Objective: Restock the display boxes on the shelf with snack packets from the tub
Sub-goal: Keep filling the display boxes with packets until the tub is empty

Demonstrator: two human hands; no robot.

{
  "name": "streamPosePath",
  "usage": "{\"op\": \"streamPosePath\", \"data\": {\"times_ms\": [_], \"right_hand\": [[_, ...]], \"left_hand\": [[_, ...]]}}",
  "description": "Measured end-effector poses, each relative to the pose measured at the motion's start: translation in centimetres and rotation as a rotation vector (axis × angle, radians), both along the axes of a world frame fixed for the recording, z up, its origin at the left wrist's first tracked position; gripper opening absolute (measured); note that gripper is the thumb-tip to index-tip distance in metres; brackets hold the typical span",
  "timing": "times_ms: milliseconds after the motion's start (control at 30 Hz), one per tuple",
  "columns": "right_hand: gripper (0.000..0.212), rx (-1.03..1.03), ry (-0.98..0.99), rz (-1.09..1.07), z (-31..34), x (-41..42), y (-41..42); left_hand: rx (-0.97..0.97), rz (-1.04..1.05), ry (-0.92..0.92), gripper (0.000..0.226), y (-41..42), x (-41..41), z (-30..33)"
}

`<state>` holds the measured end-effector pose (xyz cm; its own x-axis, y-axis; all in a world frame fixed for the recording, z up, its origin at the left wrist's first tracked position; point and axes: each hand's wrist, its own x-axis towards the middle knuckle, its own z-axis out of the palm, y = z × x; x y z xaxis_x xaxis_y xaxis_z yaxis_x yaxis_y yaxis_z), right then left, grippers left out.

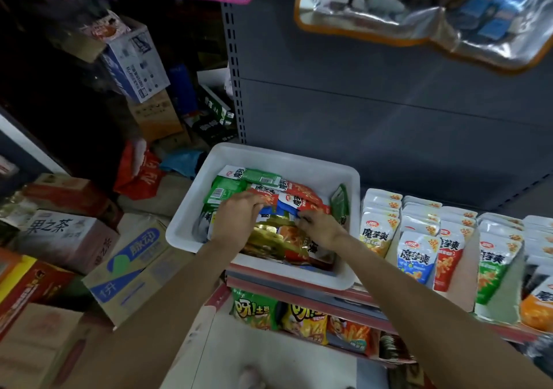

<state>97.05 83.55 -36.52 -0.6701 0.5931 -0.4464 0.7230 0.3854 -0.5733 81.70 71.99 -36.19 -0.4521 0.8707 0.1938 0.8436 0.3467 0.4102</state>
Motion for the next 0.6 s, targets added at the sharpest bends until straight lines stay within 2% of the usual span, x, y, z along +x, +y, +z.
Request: {"op": "streamPosePath", "data": {"times_ms": [33,100,167,233,300,433,500,600], "right_hand": [[0.040,-0.057,0.104,-0.117,0.7,-0.2,-0.2],[0.038,-0.365,0.301,-0.395,1.9,-0.9,-0.5],[0.027,-0.696,0.440,-0.541,2.8,-1.2,-0.7],[0.008,-0.799,0.555,-0.594,3.5,-1.0,-0.7],[0.014,-0.774,0.667,-0.644,4.1,-0.4,-0.4],[0.053,-0.670,0.794,-0.623,4.9,2.5,0.3],[0.061,-0.571,0.814,-0.563,5.0,5.3,0.7],[0.067,-0.421,0.769,-0.477,5.5,9.0,1.3]], "left_hand": [[0.109,-0.023,-0.081,0.020,-0.4,0.5,0.4],[0.219,-0.125,-0.186,0.022,-1.0,1.5,1.0],[0.224,-0.233,-0.272,0.022,-1.1,2.6,1.7],[0.179,-0.261,-0.377,0.022,-0.9,3.5,2.3],[0.119,-0.241,-0.466,0.026,-0.5,4.3,2.9],[0.083,-0.080,-0.490,0.052,0.9,5.6,3.0],[0.104,-0.026,-0.641,0.059,2.2,7.0,3.4],[0.121,-0.088,-0.871,0.063,3.9,9.6,4.1]]}}
